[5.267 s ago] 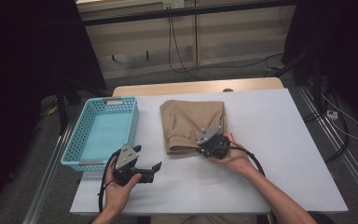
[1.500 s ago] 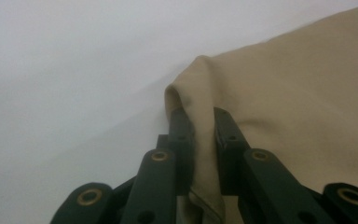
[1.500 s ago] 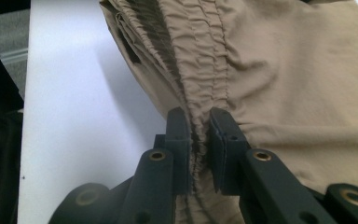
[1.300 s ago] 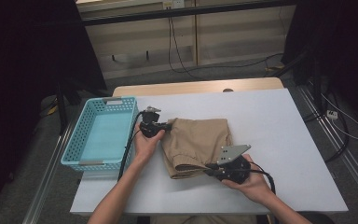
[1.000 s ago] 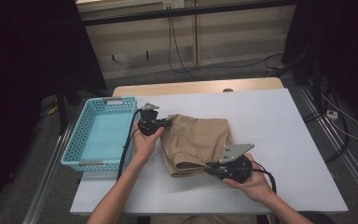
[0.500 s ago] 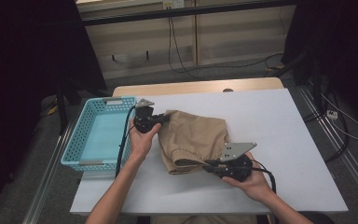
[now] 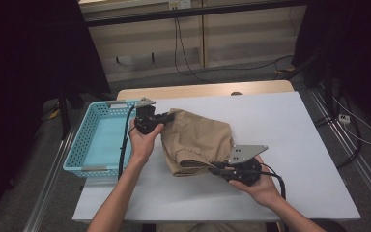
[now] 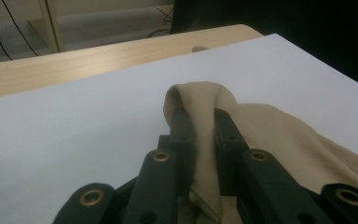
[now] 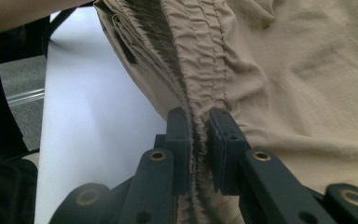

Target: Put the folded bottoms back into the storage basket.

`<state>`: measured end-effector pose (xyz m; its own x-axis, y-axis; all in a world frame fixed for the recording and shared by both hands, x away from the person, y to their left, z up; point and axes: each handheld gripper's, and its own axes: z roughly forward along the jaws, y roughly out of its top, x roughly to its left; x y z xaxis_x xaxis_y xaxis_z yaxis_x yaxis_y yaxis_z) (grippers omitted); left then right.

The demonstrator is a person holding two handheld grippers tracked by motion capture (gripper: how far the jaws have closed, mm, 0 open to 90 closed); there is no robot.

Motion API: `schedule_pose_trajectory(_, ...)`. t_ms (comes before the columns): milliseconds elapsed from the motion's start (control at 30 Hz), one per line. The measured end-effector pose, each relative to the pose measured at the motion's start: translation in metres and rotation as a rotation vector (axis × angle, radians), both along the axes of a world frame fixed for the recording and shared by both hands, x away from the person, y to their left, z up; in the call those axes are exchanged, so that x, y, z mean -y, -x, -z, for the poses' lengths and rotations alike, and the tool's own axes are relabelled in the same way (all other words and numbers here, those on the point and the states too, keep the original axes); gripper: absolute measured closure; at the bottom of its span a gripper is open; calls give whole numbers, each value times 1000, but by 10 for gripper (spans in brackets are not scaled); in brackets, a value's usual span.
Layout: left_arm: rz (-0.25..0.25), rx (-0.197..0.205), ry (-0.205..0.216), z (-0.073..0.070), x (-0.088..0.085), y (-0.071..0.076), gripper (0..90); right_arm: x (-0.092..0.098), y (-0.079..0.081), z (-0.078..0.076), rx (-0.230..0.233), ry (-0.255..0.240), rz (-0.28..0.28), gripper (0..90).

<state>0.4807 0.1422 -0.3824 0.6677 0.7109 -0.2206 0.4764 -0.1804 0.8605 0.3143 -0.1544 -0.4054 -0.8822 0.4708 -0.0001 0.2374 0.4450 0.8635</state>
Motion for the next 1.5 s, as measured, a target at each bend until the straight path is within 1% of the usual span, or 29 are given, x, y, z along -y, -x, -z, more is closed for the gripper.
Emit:
schedule_pose_trajectory(33, 4, 7, -6, -2, -2, 0, 814, -1, 0, -1, 3, -2, 0, 792)
schedule_pose_trajectory(133, -5, 21, 9, -6, -6, 1, 814, -4, -2, -5, 13, -2, -7, 792)
schedule_pose_trajectory(167, -10, 17, 22, -7, -7, 1, 815, -4, -3, -6, 14, -7, -6, 792)
schedule_pose_trajectory(267, -21, 11, 23, -9, -10, 0, 815, -7, -6, -9, 20, -8, -12, 792)
schedule_pose_trajectory(400, -28, 14, 41, -13, -15, -1, 816, -14, -8, -10, 23, -7, -22, 792)
schedule_pose_trajectory(600, -20, 51, 55, -27, -23, -1, 816, -22, -11, -18, 39, -23, -29, 793)
schedule_pose_trajectory(633, -20, 52, 58, -28, -24, -1, 817, -23, -11, -20, 39, -27, -29, 793)
schedule_pose_trajectory(700, -21, 53, 55, -31, -28, -1, 817, -26, -13, -22, 45, -26, -34, 793)
schedule_pose_trajectory(733, -20, 54, 61, -33, -30, -2, 817, -28, -13, -23, 46, -28, -37, 793)
schedule_pose_trajectory(800, -18, 57, 56, -37, -34, -2, 817, -31, -15, -25, 48, -31, -44, 793)
schedule_pose_trajectory(833, -18, 63, 58, -40, -36, -2, 817, -33, -16, -26, 48, -34, -47, 793)
schedule_pose_trajectory(1000, -42, 77, 62, -51, -44, -2, 817, -41, -20, -31, 63, -44, -56, 793)
schedule_pose_trajectory(1133, -55, 89, 60, -58, -49, -3, 817, -47, -24, -36, 77, -48, -63, 793)
schedule_pose_trajectory(1167, -56, 89, 65, -60, -50, -3, 817, -49, -24, -38, 79, -50, -67, 793)
schedule_pose_trajectory(1267, -63, 99, 65, -65, -54, -4, 817, -54, -27, -42, 78, -49, -63, 793)
schedule_pose_trajectory(1367, -66, 101, 70, -68, -59, -5, 819, -60, -31, -44, 70, -54, -69, 793)
schedule_pose_trajectory(1500, -78, 106, 70, -73, -65, -6, 820, -66, -33, -46, 74, -62, -81, 793)
